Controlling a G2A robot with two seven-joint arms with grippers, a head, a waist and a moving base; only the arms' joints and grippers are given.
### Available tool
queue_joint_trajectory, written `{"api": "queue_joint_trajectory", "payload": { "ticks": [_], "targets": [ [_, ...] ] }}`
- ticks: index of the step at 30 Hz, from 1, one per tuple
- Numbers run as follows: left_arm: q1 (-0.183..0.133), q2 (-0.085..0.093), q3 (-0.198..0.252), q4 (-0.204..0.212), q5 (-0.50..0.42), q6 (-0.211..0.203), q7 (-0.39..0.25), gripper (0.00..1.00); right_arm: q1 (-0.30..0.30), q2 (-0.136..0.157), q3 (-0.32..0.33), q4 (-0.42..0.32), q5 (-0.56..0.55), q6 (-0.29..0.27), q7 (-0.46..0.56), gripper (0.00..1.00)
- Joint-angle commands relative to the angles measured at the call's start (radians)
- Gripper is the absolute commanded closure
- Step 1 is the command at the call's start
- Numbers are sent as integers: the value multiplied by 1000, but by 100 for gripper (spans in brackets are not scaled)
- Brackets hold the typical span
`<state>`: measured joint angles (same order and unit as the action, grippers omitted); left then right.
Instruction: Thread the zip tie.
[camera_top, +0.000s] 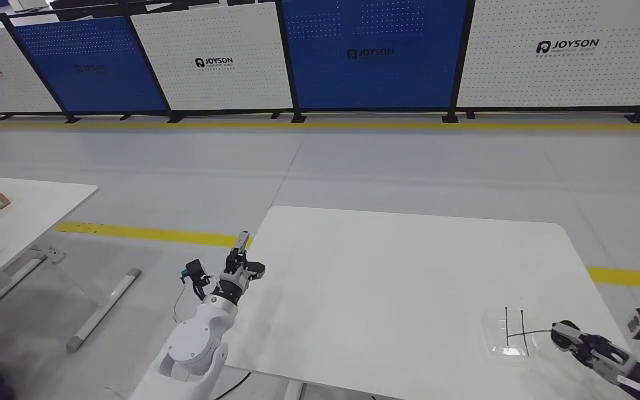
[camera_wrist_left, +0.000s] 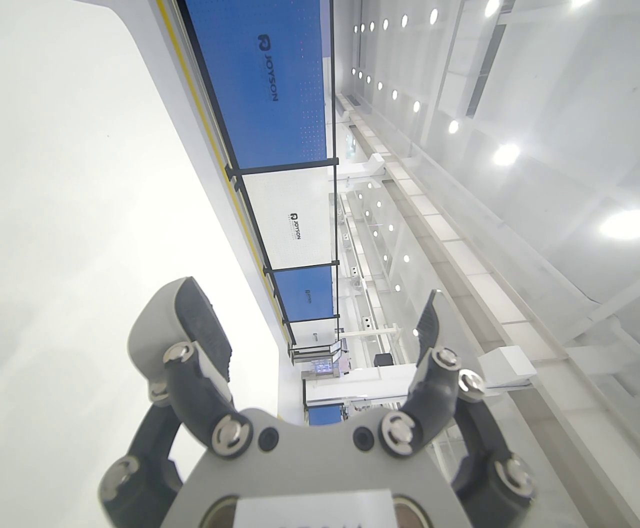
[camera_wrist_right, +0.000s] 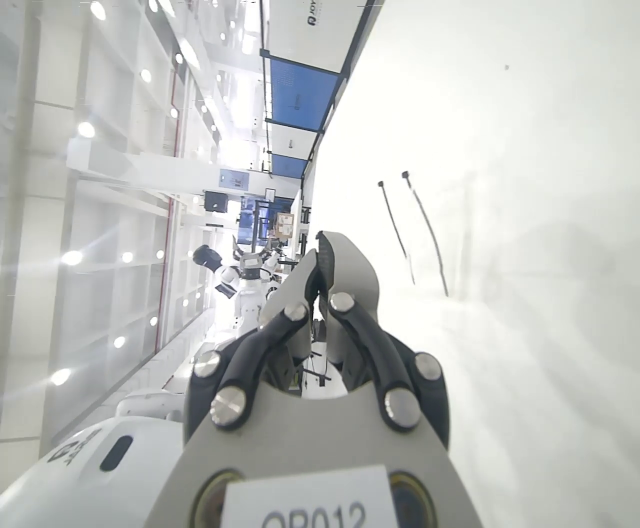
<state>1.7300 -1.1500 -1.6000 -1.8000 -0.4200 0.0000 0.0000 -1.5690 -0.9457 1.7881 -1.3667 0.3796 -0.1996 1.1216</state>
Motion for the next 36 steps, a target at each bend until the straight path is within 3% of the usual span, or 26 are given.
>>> {"api": "queue_joint_trajectory", "payload": {
  "ticks": [1,13,16,19,22,26,28,36],
  "targets": [
    [0,0,0,0,0,0,0,0,-4,1,2,-3,3,1,8,100],
    [0,0,0,0,0,0,0,0,-4,1,2,-3,3,1,8,100],
    [0,0,0,0,0,0,0,0,-13,-4,-11,-19,11,6,-55,100],
    [0,0,0,0,0,0,0,0,-39,-15,-14,-49,136,4,-82,100],
    [0,0,0,0,0,0,0,0,-100,-25,-15,-114,207,-42,-121,100],
    [0,0,0,0,0,0,0,0,-174,-36,-33,-216,231,-57,-203,100],
    [0,0,0,0,0,0,0,0,-194,-41,-54,-255,231,-33,-245,100],
    [0,0,0,0,0,0,0,0,-196,-42,-59,-259,232,-27,-250,100]
  ]
}}
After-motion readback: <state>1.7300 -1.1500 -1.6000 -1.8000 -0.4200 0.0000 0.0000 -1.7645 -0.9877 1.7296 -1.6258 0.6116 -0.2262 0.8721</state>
